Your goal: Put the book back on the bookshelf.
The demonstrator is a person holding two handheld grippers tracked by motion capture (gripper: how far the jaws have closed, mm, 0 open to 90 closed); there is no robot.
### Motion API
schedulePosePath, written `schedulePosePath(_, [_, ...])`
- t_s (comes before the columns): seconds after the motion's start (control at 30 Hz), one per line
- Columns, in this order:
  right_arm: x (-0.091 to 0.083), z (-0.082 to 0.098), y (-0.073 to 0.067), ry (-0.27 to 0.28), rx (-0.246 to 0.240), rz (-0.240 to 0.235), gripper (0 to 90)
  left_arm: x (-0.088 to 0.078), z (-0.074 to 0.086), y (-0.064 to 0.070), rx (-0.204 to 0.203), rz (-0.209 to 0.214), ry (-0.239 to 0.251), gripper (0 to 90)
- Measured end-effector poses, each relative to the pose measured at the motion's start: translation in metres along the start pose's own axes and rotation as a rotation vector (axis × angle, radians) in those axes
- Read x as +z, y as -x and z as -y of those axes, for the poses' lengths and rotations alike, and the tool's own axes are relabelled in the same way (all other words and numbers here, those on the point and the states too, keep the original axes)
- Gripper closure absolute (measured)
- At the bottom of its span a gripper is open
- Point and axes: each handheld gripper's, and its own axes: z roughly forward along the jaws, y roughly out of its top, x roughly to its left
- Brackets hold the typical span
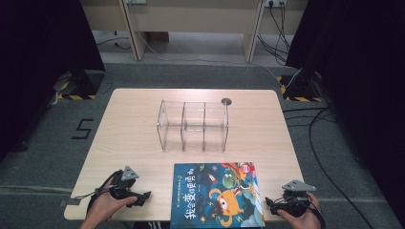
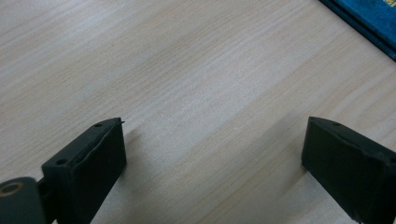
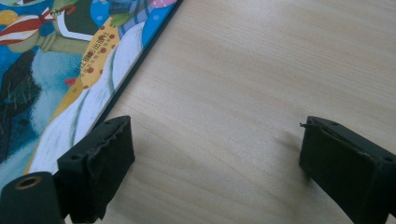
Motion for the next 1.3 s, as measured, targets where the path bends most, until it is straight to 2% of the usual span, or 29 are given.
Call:
schedulePosePath(0.03, [-0.001, 0.000, 0.002, 0.009, -0.002, 0.002, 16.7, 0.000, 0.000, 0.000, 0.000, 0.000, -0.001, 5.3])
schedulePosePath(0.07, [-0.001, 0.000, 0.002, 0.009, -0.002, 0.002, 16.7, 0.000, 0.000, 0.000, 0.000, 0.000, -0.001, 5.4])
schedulePosePath(0.1, [-0.003, 0.000, 0.004, 0.010, 0.001, -0.003, 20.4, 0.000, 0.000, 0.000, 0.000, -0.001, 0.000, 5.3])
schedulePosePath(0.27, [-0.004, -0.002, 0.005, 0.041, 0.009, -0.018, 21.5, 0.000, -0.001, 0.000, 0.003, 0.000, 0.000, 5.5])
schedulePosePath(0.3, [-0.005, -0.002, 0.003, 0.045, 0.026, -0.025, 21.5, 0.000, -0.001, 0.000, 0.004, 0.001, 0.002, 5.6])
schedulePosePath(0.33, [-0.006, -0.003, 0.003, 0.058, 0.018, -0.038, 22.0, 0.000, -0.001, 0.000, 0.005, 0.002, 0.001, 5.9])
schedulePosePath(0.47, [-0.006, -0.005, 0.001, 0.075, 0.015, -0.051, 22.9, 0.000, -0.002, 0.003, 0.013, 0.009, 0.016, 13.1])
schedulePosePath(0.5, [-0.006, -0.005, -0.001, 0.081, 0.025, -0.073, 24.0, 0.000, -0.002, 0.005, 0.026, 0.023, 0.017, 14.2])
schedulePosePath(0.53, [-0.006, -0.005, -0.001, 0.081, 0.025, -0.073, 24.0, 0.000, -0.002, 0.005, 0.026, 0.023, 0.017, 14.2])
schedulePosePath(0.57, [-0.006, -0.006, -0.003, 0.089, 0.023, -0.088, 24.7, 0.000, -0.003, 0.008, 0.042, 0.034, 0.020, 14.4])
schedulePosePath(0.6, [-0.006, -0.006, -0.003, 0.089, 0.023, -0.088, 24.7, 0.000, -0.003, 0.008, 0.042, 0.034, 0.020, 14.7])
schedulePosePath(0.63, [-0.006, -0.007, -0.005, 0.099, 0.036, -0.114, 25.8, 0.001, -0.004, 0.011, 0.049, 0.042, 0.026, 14.8])
schedulePosePath(0.73, [-0.005, -0.009, -0.008, 0.115, 0.041, -0.144, 26.0, 0.002, -0.005, 0.015, 0.061, 0.058, 0.033, 16.3])
schedulePosePath(0.83, [-0.003, -0.011, -0.012, 0.114, 0.045, -0.171, 26.2, 0.003, -0.006, 0.018, 0.062, 0.079, 0.045, 18.2])
schedulePosePath(0.93, [-0.001, -0.012, -0.015, 0.112, 0.033, -0.180, 26.3, 0.003, -0.007, 0.021, 0.076, 0.083, 0.046, 21.5])
schedulePosePath(1.03, [0.002, -0.013, -0.020, 0.106, 0.036, -0.204, 26.5, 0.006, -0.010, 0.028, 0.101, 0.108, 0.062, 26.2])
schedulePosePath(1.13, [0.004, -0.015, -0.022, 0.099, 0.034, -0.212, 26.5, 0.007, -0.012, 0.033, 0.109, 0.124, 0.068, 28.5])
schedulePosePath(1.23, [0.008, -0.017, -0.026, 0.088, 0.025, -0.223, 26.4, 0.009, -0.014, 0.042, 0.135, 0.137, 0.071, 29.4])
schedulePosePath(1.3, [0.009, -0.017, -0.026, 0.085, 0.028, -0.221, 26.4, 0.012, -0.017, 0.052, 0.166, 0.144, 0.075, 29.7])
